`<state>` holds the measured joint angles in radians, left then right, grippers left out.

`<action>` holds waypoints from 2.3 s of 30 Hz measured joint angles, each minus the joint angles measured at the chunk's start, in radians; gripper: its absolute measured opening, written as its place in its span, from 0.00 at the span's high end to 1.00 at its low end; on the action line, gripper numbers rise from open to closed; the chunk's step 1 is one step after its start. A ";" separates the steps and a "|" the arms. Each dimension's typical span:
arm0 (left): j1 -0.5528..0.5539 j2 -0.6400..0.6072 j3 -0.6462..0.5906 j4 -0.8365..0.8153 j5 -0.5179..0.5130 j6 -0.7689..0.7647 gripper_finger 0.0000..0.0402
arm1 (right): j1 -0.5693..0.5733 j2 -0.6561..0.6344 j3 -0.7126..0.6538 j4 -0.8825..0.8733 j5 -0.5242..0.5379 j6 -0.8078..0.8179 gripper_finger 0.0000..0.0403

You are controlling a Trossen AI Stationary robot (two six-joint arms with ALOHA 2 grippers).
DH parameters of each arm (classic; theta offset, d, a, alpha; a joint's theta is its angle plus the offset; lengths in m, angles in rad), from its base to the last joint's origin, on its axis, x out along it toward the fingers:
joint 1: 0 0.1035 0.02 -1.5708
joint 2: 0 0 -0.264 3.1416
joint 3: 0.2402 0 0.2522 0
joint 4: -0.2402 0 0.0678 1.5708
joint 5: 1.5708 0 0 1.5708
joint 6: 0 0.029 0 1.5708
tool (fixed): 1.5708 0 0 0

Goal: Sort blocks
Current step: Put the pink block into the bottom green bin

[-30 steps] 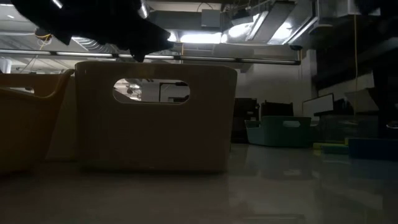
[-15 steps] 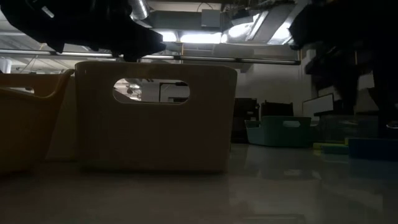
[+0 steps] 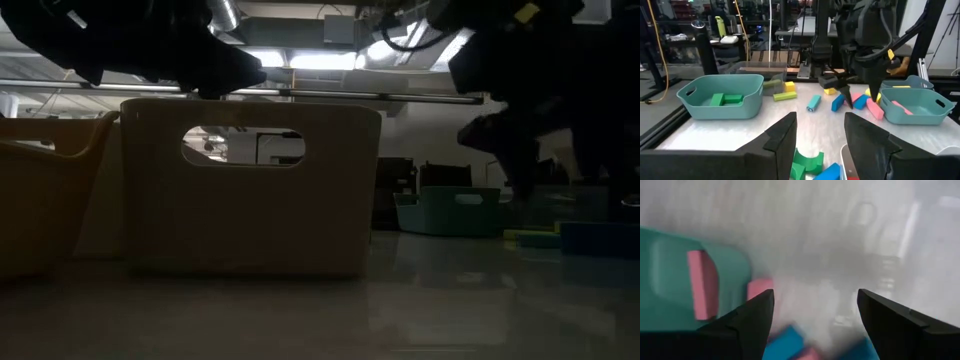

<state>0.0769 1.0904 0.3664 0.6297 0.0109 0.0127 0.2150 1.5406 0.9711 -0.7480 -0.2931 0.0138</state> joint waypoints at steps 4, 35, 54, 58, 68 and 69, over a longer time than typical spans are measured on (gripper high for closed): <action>0.000 0.000 0.000 -0.013 0.000 0.004 0.61 | 0.001 0.000 -0.049 0.083 -0.056 -0.001 0.29; 0.000 0.000 0.000 -0.019 0.000 0.014 0.61 | 0.000 0.083 -0.211 0.334 -0.234 -0.017 0.29; 0.000 0.000 0.000 -0.020 0.000 0.014 0.61 | 0.000 0.095 -0.115 0.264 0.004 -0.006 0.29; 0.000 0.000 0.000 -0.020 0.000 0.014 0.61 | -0.007 0.095 -0.095 0.235 0.128 -0.020 0.29; 0.000 0.000 0.000 -0.019 0.001 0.013 0.61 | -0.005 0.093 -0.006 0.033 -0.166 -0.022 0.29; 0.000 0.000 0.000 -0.019 0.001 0.013 0.61 | 0.006 0.093 -0.009 0.031 -0.173 -0.022 0.29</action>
<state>0.0768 1.0904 0.3664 0.6105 0.0116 0.0258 0.2206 1.6337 0.9619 -0.7170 -0.4662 -0.0086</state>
